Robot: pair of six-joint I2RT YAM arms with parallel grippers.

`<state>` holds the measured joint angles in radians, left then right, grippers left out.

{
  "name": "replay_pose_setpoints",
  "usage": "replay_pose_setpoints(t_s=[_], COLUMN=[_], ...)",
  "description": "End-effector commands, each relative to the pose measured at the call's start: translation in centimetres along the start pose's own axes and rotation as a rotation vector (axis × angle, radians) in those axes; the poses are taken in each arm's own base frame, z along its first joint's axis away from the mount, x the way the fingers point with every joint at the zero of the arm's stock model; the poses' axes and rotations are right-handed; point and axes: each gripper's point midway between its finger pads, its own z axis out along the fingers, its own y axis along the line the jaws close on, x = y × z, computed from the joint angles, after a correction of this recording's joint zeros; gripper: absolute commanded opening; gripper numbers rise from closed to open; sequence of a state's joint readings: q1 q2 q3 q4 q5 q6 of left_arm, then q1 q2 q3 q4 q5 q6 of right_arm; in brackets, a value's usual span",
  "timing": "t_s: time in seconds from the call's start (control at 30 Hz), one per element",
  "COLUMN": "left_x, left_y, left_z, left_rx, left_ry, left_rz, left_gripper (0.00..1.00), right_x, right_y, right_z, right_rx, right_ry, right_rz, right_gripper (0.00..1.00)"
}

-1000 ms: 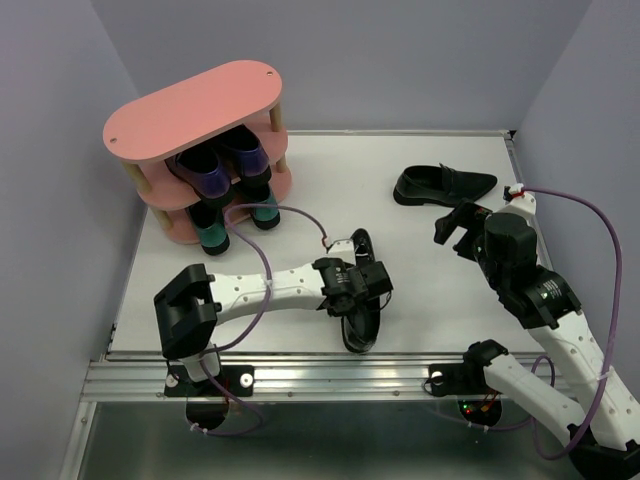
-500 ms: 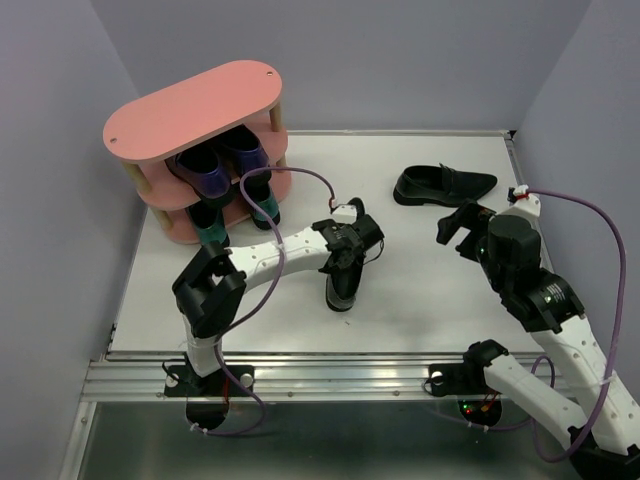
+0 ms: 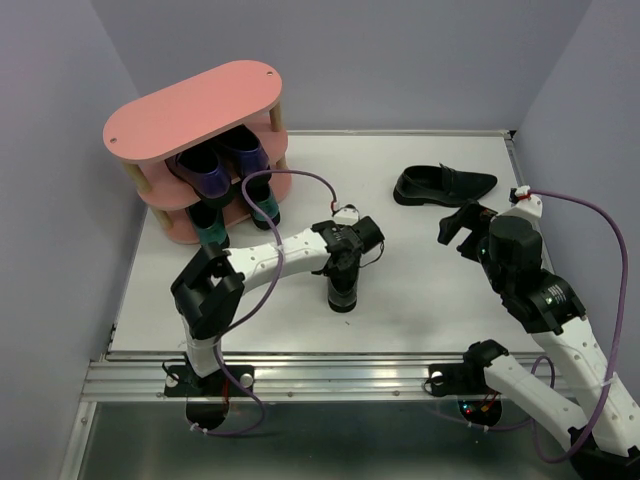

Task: Place and organize the shoes onto the shoe shelf

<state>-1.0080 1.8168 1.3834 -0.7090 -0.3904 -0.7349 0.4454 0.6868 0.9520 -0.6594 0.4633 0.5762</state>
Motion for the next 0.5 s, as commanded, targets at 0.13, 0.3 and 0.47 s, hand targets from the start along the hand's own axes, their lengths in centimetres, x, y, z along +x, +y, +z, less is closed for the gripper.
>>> replay_pose_setpoints(t_s=[0.13, 0.3, 0.47], left_x=[2.3, 4.0, 2.8], left_y=[-0.3, -1.3, -1.3], left_z=[-3.2, -2.2, -2.6], left_rx=[0.080, 0.082, 0.050], left_ry=[0.034, 0.083, 0.057], left_rz=[-0.075, -0.080, -0.070], left_gripper=[0.61, 0.52, 0.18], right_x=[-0.3, -0.3, -0.4], right_y=[-0.2, 0.0, -0.1], right_z=[0.2, 0.3, 0.2], right_rx=[0.007, 0.003, 0.004], right_ry=[-0.023, -0.022, -0.026], right_rz=[0.005, 0.006, 0.005], right_gripper=[1.00, 1.00, 1.00])
